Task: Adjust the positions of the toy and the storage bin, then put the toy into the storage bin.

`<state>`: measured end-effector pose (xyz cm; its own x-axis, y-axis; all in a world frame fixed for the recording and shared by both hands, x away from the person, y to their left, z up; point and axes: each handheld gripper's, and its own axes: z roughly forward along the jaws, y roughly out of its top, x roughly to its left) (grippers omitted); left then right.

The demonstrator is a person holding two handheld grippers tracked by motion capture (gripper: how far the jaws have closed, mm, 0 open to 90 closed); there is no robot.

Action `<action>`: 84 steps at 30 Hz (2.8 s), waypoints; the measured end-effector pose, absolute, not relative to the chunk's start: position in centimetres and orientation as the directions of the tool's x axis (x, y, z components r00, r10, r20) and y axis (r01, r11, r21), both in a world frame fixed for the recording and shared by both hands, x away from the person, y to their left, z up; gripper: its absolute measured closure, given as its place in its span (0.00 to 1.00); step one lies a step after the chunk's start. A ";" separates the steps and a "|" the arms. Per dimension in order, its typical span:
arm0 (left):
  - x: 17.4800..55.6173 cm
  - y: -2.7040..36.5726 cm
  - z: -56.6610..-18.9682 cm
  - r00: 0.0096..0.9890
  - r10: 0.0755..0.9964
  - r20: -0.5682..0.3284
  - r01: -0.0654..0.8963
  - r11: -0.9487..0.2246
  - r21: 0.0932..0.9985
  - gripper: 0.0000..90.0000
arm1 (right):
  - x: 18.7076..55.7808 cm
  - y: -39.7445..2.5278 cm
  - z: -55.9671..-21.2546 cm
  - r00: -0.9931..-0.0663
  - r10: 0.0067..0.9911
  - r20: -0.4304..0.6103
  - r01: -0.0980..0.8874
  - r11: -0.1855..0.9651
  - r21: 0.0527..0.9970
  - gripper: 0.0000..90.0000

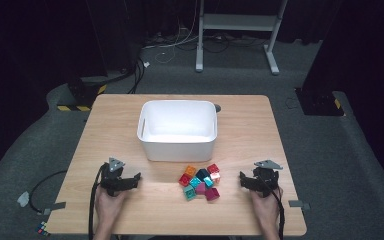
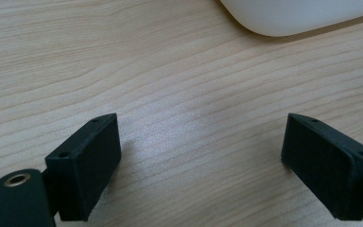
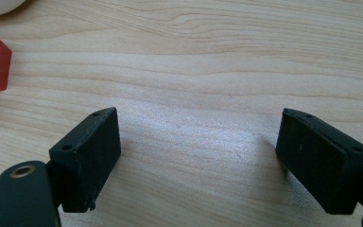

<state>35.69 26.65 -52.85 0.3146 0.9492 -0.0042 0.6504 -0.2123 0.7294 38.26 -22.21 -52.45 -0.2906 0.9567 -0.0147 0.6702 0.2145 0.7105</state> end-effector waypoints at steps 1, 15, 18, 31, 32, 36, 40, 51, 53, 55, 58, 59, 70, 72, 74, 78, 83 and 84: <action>35.7 26.7 -52.9 0.315 0.949 -0.004 0.650 -0.212 0.729 0.14 | 38.3 -22.2 -52.4 -0.291 0.957 -0.015 0.670 0.214 0.711 0.16; 35.6 26.6 -52.9 0.309 0.951 -0.007 0.650 -0.206 0.732 0.15 | 38.2 -22.3 -52.4 -0.296 0.955 -0.013 0.670 0.217 0.710 0.16; 35.6 26.6 -52.9 0.309 0.951 -0.007 0.650 -0.206 0.731 0.15 | 38.1 -22.2 -52.4 -0.299 0.954 -0.015 0.669 0.220 0.709 0.17; 35.6 26.6 -52.9 0.308 0.951 -0.008 0.650 -0.205 0.731 0.15 | 36.3 -22.0 -52.3 -0.345 0.938 -0.005 0.643 0.240 0.728 0.23; 35.6 26.6 -52.9 0.308 0.951 -0.008 0.650 -0.204 0.732 0.15 | 36.2 -21.9 -52.2 -0.351 0.936 -0.006 0.638 0.244 0.730 0.23; 35.6 26.6 -52.9 0.308 0.951 -0.008 0.650 -0.204 0.732 0.15 | 35.7 -21.6 -52.0 -0.375 0.927 0.001 0.626 0.253 0.737 0.25; 35.6 26.6 -52.9 0.308 0.951 -0.008 0.650 -0.204 0.732 0.15 | 34.9 -20.9 -51.8 -0.415 0.909 0.021 0.612 0.263 0.746 0.27; 35.6 26.6 -52.9 0.308 0.951 -0.008 0.650 -0.204 0.732 0.15 | 33.3 -18.8 -51.0 -0.519 0.851 0.074 0.576 0.285 0.766 0.32; 35.6 26.6 -52.9 0.308 0.951 -0.008 0.650 -0.204 0.732 0.15 | 33.0 -18.5 -51.0 -0.537 0.839 0.087 0.574 0.288 0.767 0.32; 35.6 26.6 -52.9 0.308 0.951 -0.008 0.650 -0.204 0.732 0.15 | 32.8 -18.0 -50.9 -0.559 0.823 0.097 0.568 0.295 0.768 0.32; 35.6 26.6 -52.9 0.308 0.951 -0.008 0.650 -0.204 0.732 0.15 | 32.4 -17.4 -50.5 -0.587 0.801 0.116 0.558 0.296 0.775 0.33; 35.6 26.6 -52.9 0.308 0.951 -0.008 0.650 -0.204 0.732 0.15 | 32.4 -17.4 -50.5 -0.587 0.801 0.116 0.558 0.296 0.775 0.33; 35.6 26.6 -52.9 0.308 0.951 -0.008 0.650 -0.204 0.732 0.15 | 31.7 -14.9 -50.5 -0.674 0.725 0.145 0.539 0.347 0.768 0.34; 35.6 26.6 -52.9 0.308 0.951 -0.008 0.650 -0.204 0.732 0.15 | 31.7 -14.8 -50.6 -0.679 0.720 0.144 0.536 0.352 0.768 0.34; 35.6 26.6 -52.9 0.308 0.951 -0.008 0.650 -0.204 0.732 0.15 | 31.7 -14.3 -50.8 -0.684 0.716 0.138 0.535 0.364 0.762 0.35; 35.6 26.6 -52.9 0.307 0.952 -0.008 0.650 -0.204 0.732 0.15 | 31.8 -13.9 -51.0 -0.689 0.713 0.132 0.534 0.376 0.757 0.35; 35.6 26.6 -52.9 0.307 0.952 -0.008 0.650 -0.203 0.732 0.15 | 32.1 -13.2 -51.5 -0.696 0.708 0.116 0.533 0.403 0.744 0.36; 35.6 26.6 -52.9 0.307 0.952 -0.008 0.650 -0.204 0.732 0.15 | 32.2 -13.0 -51.6 -0.696 0.709 0.112 0.534 0.407 0.741 0.37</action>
